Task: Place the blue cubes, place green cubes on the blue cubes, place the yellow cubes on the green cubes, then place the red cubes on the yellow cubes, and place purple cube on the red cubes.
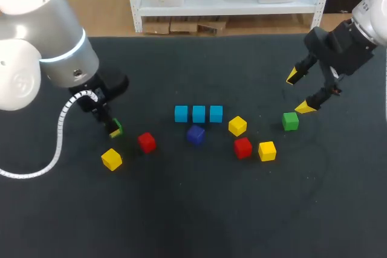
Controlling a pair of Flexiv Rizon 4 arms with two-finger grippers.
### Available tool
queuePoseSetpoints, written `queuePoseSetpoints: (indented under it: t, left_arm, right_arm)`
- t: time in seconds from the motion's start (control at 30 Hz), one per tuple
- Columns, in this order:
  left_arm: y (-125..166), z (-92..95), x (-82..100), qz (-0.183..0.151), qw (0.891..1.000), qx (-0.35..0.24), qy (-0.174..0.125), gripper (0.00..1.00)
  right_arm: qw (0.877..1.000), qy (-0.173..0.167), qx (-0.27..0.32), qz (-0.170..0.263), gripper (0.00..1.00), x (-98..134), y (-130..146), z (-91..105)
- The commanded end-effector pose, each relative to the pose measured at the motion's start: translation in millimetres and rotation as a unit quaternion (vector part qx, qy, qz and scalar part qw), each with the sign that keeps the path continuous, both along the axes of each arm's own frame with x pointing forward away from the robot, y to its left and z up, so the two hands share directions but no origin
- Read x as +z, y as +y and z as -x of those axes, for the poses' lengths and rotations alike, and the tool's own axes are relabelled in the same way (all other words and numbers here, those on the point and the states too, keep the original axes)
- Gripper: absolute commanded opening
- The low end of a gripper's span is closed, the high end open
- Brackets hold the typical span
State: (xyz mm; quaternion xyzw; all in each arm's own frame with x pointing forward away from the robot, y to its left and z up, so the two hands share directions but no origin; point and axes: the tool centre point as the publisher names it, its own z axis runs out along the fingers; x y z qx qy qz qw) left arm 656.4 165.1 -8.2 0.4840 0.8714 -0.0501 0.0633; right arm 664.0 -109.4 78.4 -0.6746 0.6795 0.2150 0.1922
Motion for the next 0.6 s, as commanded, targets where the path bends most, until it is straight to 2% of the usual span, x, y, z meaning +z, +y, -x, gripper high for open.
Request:
queuePoseSetpoints:
  t: [0.03,0.1,0.3,0.33,0.47,0.5,0.57,0.6]
  left_arm:
    - [-0.4,-1.1,-2.5,0.004,1.000,-0.002,0.000,0.00]
    - [-2.5,0.3,-0.7,0.005,1.000,-0.003,0.000,0.00]
    - [-15.6,3.2,25.2,0.004,1.000,-0.025,-0.016,0.00]
    - [-21.2,2.3,32.5,-0.006,0.999,-0.039,-0.017,0.00]
    - [-39.4,-0.7,56.0,-0.006,0.996,-0.076,-0.038,0.00]
    - [-43.8,-2.2,60.1,-0.002,0.995,-0.089,-0.039,0.00]
    - [-54.4,-6.7,64.3,-0.017,0.992,-0.123,-0.025,0.00]
    - [-57.4,-7.8,65.7,-0.016,0.991,-0.126,-0.033,0.00]
  right_arm:
    - [1.000,0.000,0.000,-0.001,1.00,-0.3,-0.1,0.2]
    - [1.000,0.000,0.000,-0.001,1.00,-0.3,-0.1,0.2]
    - [1.000,0.000,0.000,-0.001,1.00,-0.3,-0.1,0.2]
    - [1.000,0.000,0.000,-0.001,1.00,-0.3,-0.1,0.2]
    - [1.000,0.000,0.000,-0.001,1.00,-0.3,-0.1,0.2]
    - [1.000,0.000,0.000,-0.001,1.00,-0.3,-0.1,0.2]
    - [1.000,0.000,0.000,-0.001,1.00,-0.3,-0.1,0.2]
    - [1.000,0.000,0.000,-0.001,1.00,-0.3,-0.1,0.2]
